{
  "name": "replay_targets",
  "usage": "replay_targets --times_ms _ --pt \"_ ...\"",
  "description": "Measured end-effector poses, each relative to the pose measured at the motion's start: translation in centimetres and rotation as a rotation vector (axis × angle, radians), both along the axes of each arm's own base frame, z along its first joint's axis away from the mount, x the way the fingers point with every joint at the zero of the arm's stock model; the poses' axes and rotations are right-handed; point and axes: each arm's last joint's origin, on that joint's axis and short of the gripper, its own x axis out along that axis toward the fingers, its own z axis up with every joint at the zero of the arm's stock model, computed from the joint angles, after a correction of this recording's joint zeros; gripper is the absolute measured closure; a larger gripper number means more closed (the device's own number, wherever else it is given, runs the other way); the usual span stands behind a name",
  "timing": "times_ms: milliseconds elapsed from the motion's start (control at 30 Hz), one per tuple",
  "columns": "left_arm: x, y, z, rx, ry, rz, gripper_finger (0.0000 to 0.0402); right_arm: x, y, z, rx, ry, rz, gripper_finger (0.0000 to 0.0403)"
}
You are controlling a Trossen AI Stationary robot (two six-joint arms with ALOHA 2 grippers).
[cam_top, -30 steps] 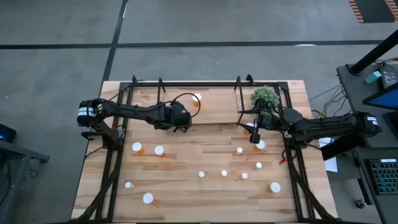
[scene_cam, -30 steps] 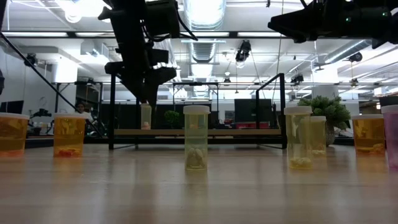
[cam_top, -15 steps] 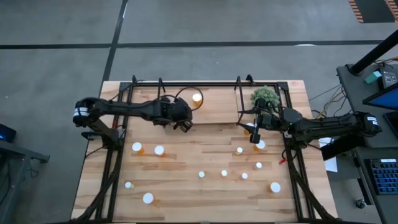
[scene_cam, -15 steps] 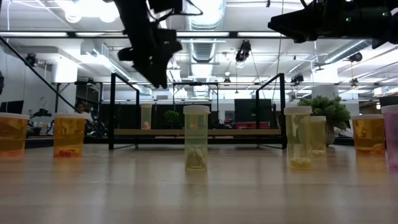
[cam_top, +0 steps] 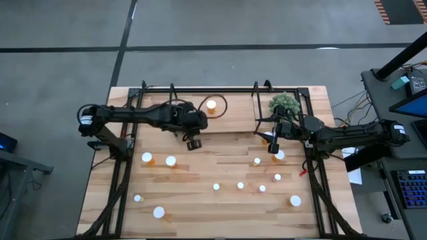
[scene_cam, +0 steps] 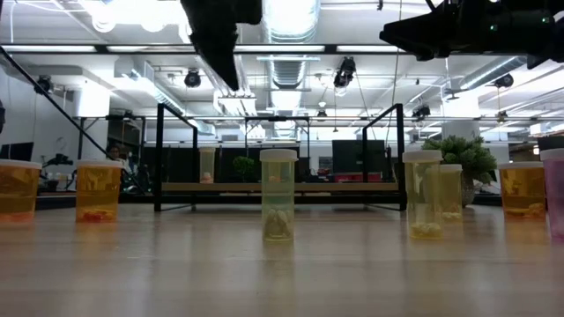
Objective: Pick and place medicine bottles onto shelf by color
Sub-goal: Put the small yellow pill bottle on the shelf
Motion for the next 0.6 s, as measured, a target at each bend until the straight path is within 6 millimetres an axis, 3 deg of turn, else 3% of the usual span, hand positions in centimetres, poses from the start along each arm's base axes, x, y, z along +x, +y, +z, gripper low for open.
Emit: replay_targets --times_ms 367,600 --pt "-1.0 1.1 -4.9 0.079 0.111 0.123 0.0401 0.0 0.0 0.0 -0.006 0.003 -0.001 0.0193" --pt "-1.3 1.4 -5.9 0.128 0.136 0.15 0.0402 0.0 0.0 0.0 -0.008 0.004 -0.001 0.0193"
